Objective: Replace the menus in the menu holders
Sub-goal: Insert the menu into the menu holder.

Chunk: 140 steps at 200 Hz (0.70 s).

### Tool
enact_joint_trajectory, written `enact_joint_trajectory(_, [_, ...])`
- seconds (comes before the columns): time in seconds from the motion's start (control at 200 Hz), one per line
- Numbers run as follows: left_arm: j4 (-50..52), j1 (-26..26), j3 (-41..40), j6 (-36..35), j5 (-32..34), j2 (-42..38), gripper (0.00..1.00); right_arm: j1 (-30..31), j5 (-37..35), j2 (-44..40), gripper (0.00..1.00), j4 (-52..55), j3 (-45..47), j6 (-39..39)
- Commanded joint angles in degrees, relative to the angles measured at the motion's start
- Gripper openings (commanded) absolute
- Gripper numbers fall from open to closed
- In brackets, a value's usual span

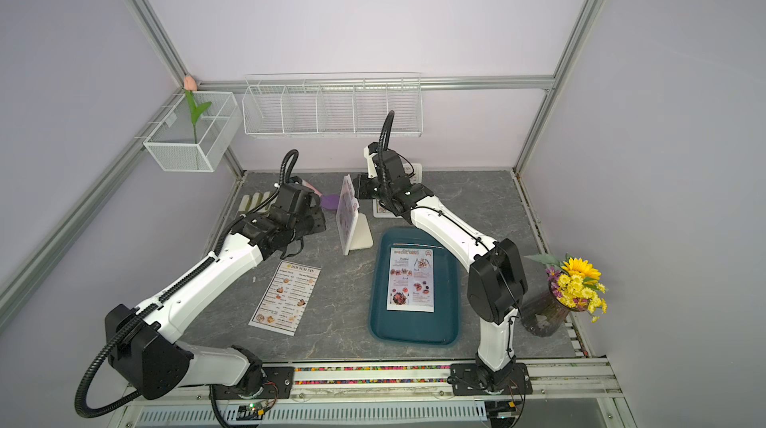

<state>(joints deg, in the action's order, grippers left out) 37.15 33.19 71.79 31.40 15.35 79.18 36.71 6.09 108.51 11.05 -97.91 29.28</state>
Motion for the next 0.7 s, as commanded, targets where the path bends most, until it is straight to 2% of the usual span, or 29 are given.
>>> enact_joint_trajectory(0.0, [-0.2, 0.2, 1.4, 0.6, 0.3, 0.5, 0.38, -0.5, 1.3, 1.7, 0.1, 1.2, -1.2, -0.9])
enact_joint_trajectory(0.695, [-0.4, 0.2, 1.3, 0.6, 0.5, 0.6, 0.38, -0.2, 4.6, 3.1, 0.07, 0.6, -0.5, 0.4])
